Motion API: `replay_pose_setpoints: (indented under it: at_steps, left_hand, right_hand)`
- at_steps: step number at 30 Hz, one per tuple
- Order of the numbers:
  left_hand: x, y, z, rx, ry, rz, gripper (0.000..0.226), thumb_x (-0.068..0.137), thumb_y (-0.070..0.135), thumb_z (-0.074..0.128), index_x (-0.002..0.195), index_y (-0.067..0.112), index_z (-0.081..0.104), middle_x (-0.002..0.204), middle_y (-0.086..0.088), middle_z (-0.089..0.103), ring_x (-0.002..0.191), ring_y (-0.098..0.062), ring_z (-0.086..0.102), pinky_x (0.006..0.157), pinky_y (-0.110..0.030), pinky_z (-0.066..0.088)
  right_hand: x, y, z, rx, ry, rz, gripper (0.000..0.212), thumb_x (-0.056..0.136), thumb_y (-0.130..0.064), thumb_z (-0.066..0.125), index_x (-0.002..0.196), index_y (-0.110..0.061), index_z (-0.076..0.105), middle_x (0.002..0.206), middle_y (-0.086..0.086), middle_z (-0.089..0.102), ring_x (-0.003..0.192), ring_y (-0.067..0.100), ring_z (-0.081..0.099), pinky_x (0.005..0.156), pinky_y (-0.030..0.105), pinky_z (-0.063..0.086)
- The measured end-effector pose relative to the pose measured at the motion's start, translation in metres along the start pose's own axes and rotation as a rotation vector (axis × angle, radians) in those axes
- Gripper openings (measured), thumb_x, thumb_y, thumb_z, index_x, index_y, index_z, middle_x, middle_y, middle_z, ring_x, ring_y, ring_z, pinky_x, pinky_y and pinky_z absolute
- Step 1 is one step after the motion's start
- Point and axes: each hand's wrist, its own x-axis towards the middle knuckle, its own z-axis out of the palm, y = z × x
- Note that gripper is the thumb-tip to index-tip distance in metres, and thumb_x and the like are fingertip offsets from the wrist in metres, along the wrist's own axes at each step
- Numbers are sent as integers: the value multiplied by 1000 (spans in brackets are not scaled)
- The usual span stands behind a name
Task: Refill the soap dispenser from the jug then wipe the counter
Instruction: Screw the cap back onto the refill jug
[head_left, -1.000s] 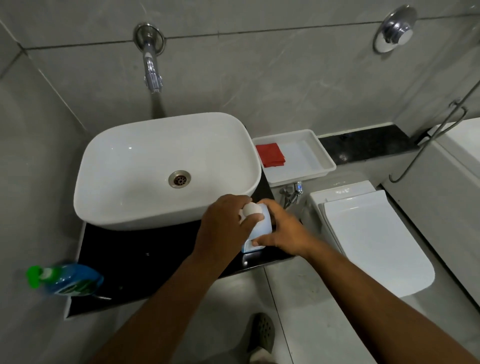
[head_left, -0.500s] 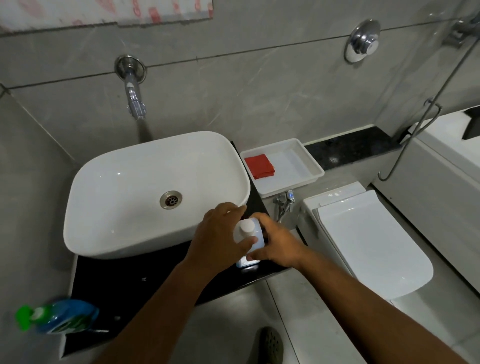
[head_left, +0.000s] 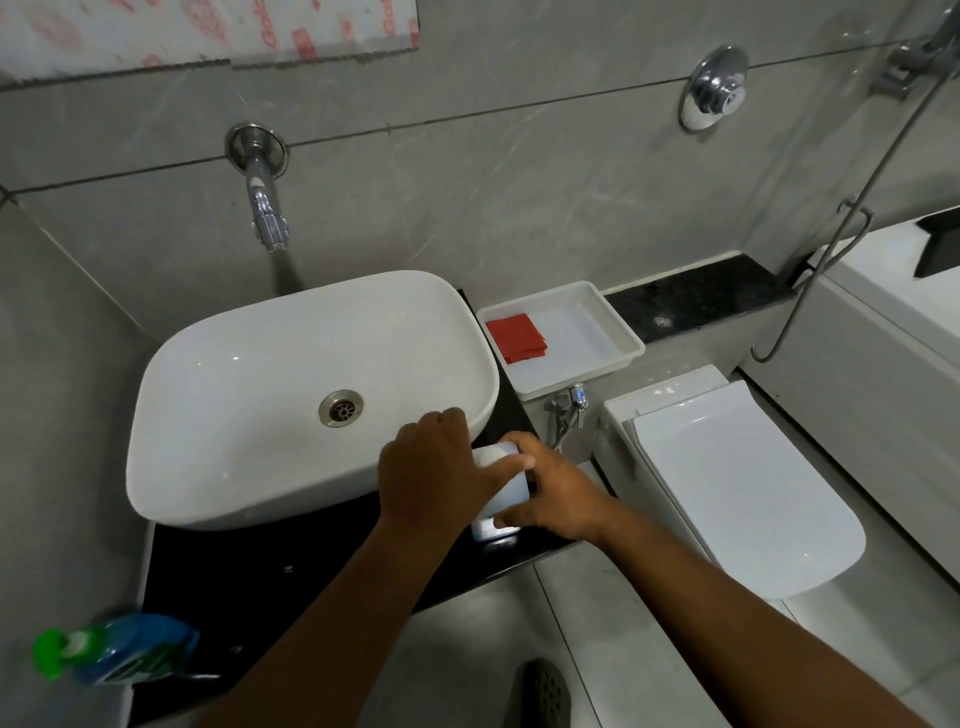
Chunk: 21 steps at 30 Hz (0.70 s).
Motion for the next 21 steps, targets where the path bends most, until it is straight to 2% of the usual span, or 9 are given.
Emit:
replay_pose_setpoints:
  at_steps: [2, 4, 5, 7, 9, 11, 14, 18, 21]
  left_hand:
    - [6, 1, 3, 90, -55, 66, 77, 72, 82, 37, 101, 16, 63, 99, -4, 69, 85, -18, 64, 72, -28, 48]
    - [6, 3, 4, 31, -109, 229, 57, 82, 62, 53, 118, 17, 58, 110, -5, 65, 98, -19, 63, 83, -30, 49]
    - [4, 4, 4, -14, -118, 261, 61, 80, 58, 58, 125, 19, 52, 112, -4, 63, 101, -20, 62, 84, -32, 49]
    - [0, 5, 2, -89, -47, 126, 76, 70, 69, 58, 125, 19, 49, 108, -3, 62, 94, -19, 61, 77, -32, 51]
    - [1, 4, -2, -68, 0, -21, 76, 68, 81, 50, 106, 17, 59, 97, -1, 67, 79, -14, 59, 67, -26, 46]
    - [6, 2, 3, 19, -73, 81, 65, 77, 74, 48, 104, 16, 62, 101, -3, 68, 84, -14, 61, 72, -24, 47]
    - [6, 4, 4, -54, -162, 280, 48, 82, 47, 62, 120, 18, 56, 113, -5, 63, 101, -19, 61, 85, -31, 51]
    - [1, 5, 5, -89, -48, 17, 72, 66, 79, 55, 104, 18, 56, 91, 2, 60, 77, -11, 54, 67, -25, 46]
    - [5, 7, 12, 74, -147, 73, 70, 74, 78, 47, 104, 16, 60, 102, -3, 69, 78, -12, 55, 71, -25, 42]
  right_hand:
    - [0, 1, 0, 5, 2, 10, 79, 68, -25, 84, 127, -42, 33, 113, -20, 47, 104, 8, 52, 83, 24, 52]
    - [0, 2, 0, 29, 9, 2, 80, 68, -24, 85, 127, -42, 34, 115, -21, 49, 103, 3, 53, 78, 14, 51]
    - [0, 3, 0, 38, 11, -7, 79, 68, -24, 84, 127, -42, 34, 115, -22, 49, 103, 1, 53, 75, 12, 50]
    - [0, 3, 1, 29, 11, -6, 77, 68, -26, 84, 127, -40, 36, 115, -20, 50, 105, 4, 54, 78, 17, 51]
    - [1, 3, 1, 19, 8, 2, 78, 67, -27, 84, 126, -42, 35, 112, -21, 48, 104, 5, 54, 80, 19, 51]
    - [2, 5, 2, 10, 9, -2, 80, 67, -27, 85, 127, -42, 34, 113, -20, 49, 103, 7, 54, 79, 19, 51]
    - [2, 7, 1, 32, 12, -21, 83, 66, -24, 85, 131, -38, 35, 120, -13, 51, 110, 10, 54, 83, 20, 51]
    - [3, 6, 1, -14, 13, -14, 78, 69, -28, 83, 129, -38, 34, 110, -21, 47, 102, 7, 52, 80, 17, 47]
    - [4, 7, 2, -25, 10, 3, 79, 69, -28, 83, 128, -42, 32, 108, -24, 46, 97, 4, 51, 77, 15, 46]
